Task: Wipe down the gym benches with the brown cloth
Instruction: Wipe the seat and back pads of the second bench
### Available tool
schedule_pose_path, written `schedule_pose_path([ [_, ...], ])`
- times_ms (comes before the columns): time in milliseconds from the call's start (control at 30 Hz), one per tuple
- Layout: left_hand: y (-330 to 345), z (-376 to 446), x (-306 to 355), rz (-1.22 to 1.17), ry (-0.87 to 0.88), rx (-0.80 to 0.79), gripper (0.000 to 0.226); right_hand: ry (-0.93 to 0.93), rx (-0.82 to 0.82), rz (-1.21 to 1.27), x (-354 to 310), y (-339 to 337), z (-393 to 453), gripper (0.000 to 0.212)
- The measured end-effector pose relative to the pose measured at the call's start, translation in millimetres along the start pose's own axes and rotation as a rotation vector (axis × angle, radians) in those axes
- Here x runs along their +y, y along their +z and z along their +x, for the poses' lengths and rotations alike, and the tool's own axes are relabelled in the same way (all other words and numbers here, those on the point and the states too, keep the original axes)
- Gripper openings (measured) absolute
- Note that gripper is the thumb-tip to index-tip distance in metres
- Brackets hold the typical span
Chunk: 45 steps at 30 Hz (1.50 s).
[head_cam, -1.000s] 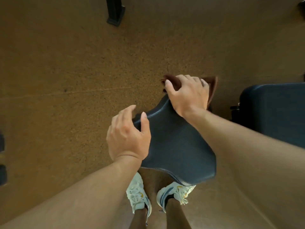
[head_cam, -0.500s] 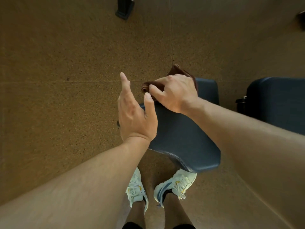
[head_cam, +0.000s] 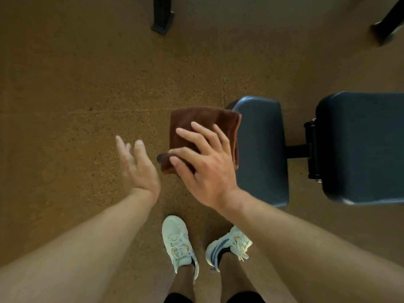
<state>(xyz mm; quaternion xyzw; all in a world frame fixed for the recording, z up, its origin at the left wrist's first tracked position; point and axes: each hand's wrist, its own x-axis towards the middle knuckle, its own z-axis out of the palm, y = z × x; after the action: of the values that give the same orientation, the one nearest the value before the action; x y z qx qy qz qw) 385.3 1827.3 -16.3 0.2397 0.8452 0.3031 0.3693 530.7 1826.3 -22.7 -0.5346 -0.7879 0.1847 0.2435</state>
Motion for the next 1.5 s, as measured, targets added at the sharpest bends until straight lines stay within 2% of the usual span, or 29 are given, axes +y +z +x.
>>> schedule_pose_path([
  [67,5,5,39,0.009,0.086,-0.025,0.060,-0.052,0.016,-0.036,-3,5,-30,0.023],
  [100,10,5,58,0.026,0.158,-0.062,0.060,-0.046,0.019,-0.050,-3,7,-45,0.028],
  [167,23,2,88,0.111,0.318,-0.162,0.058,0.027,0.014,-0.096,0,9,-74,0.050],
  [233,38,-5,101,0.291,0.446,-0.282,0.054,0.186,0.036,-0.130,9,7,-100,0.060],
  [300,53,-16,101,0.525,0.472,-0.380,0.056,0.438,0.100,-0.117,17,3,-124,0.056],
  [367,66,-26,95,0.799,0.420,-0.452,0.070,0.712,0.132,-0.066,20,-3,-145,0.054],
  [433,73,-33,89,1.039,0.393,-0.507,0.096,0.980,0.170,0.059,25,-10,-155,0.053],
  [533,72,-29,90,1.216,0.394,-0.594,0.134,1.397,0.261,0.288,49,-25,-144,0.057],
  [633,70,-28,96,1.342,0.377,-0.695,0.162,1.564,0.295,0.394,78,-38,-128,0.058],
  [767,72,-32,101,1.395,0.340,-0.708,0.169,1.736,0.262,0.475,113,-50,-115,0.058],
  [800,73,-32,102,1.394,0.333,-0.707,0.168,1.739,0.244,0.447,116,-50,-114,0.058],
  [867,75,-33,105,1.397,0.309,-0.711,0.167,1.608,0.220,0.303,104,-48,-115,0.053],
  [933,77,-35,106,1.419,0.284,-0.709,0.166,1.371,0.207,0.163,77,-39,-123,0.046],
  [1033,80,-34,107,1.444,0.259,-0.705,0.166,1.004,0.051,-0.039,57,-25,-137,0.048],
  [1133,81,-34,106,1.454,0.244,-0.695,0.167,0.466,-0.129,-0.114,74,-27,-134,0.053],
  [1200,82,-33,107,1.457,0.228,-0.691,0.167,0.248,-0.227,-0.106,95,-37,-108,0.058],
  [1233,83,-33,107,1.452,0.217,-0.693,0.167,0.230,-0.263,-0.095,108,-42,-90,0.062],
  [1300,83,-33,109,1.447,0.198,-0.695,0.166,0.333,-0.290,-0.070,134,-48,-47,0.066],
  [1500,83,-32,107,1.458,0.208,-0.696,0.165,0.974,-0.173,0.199,196,-58,52,0.062],
])
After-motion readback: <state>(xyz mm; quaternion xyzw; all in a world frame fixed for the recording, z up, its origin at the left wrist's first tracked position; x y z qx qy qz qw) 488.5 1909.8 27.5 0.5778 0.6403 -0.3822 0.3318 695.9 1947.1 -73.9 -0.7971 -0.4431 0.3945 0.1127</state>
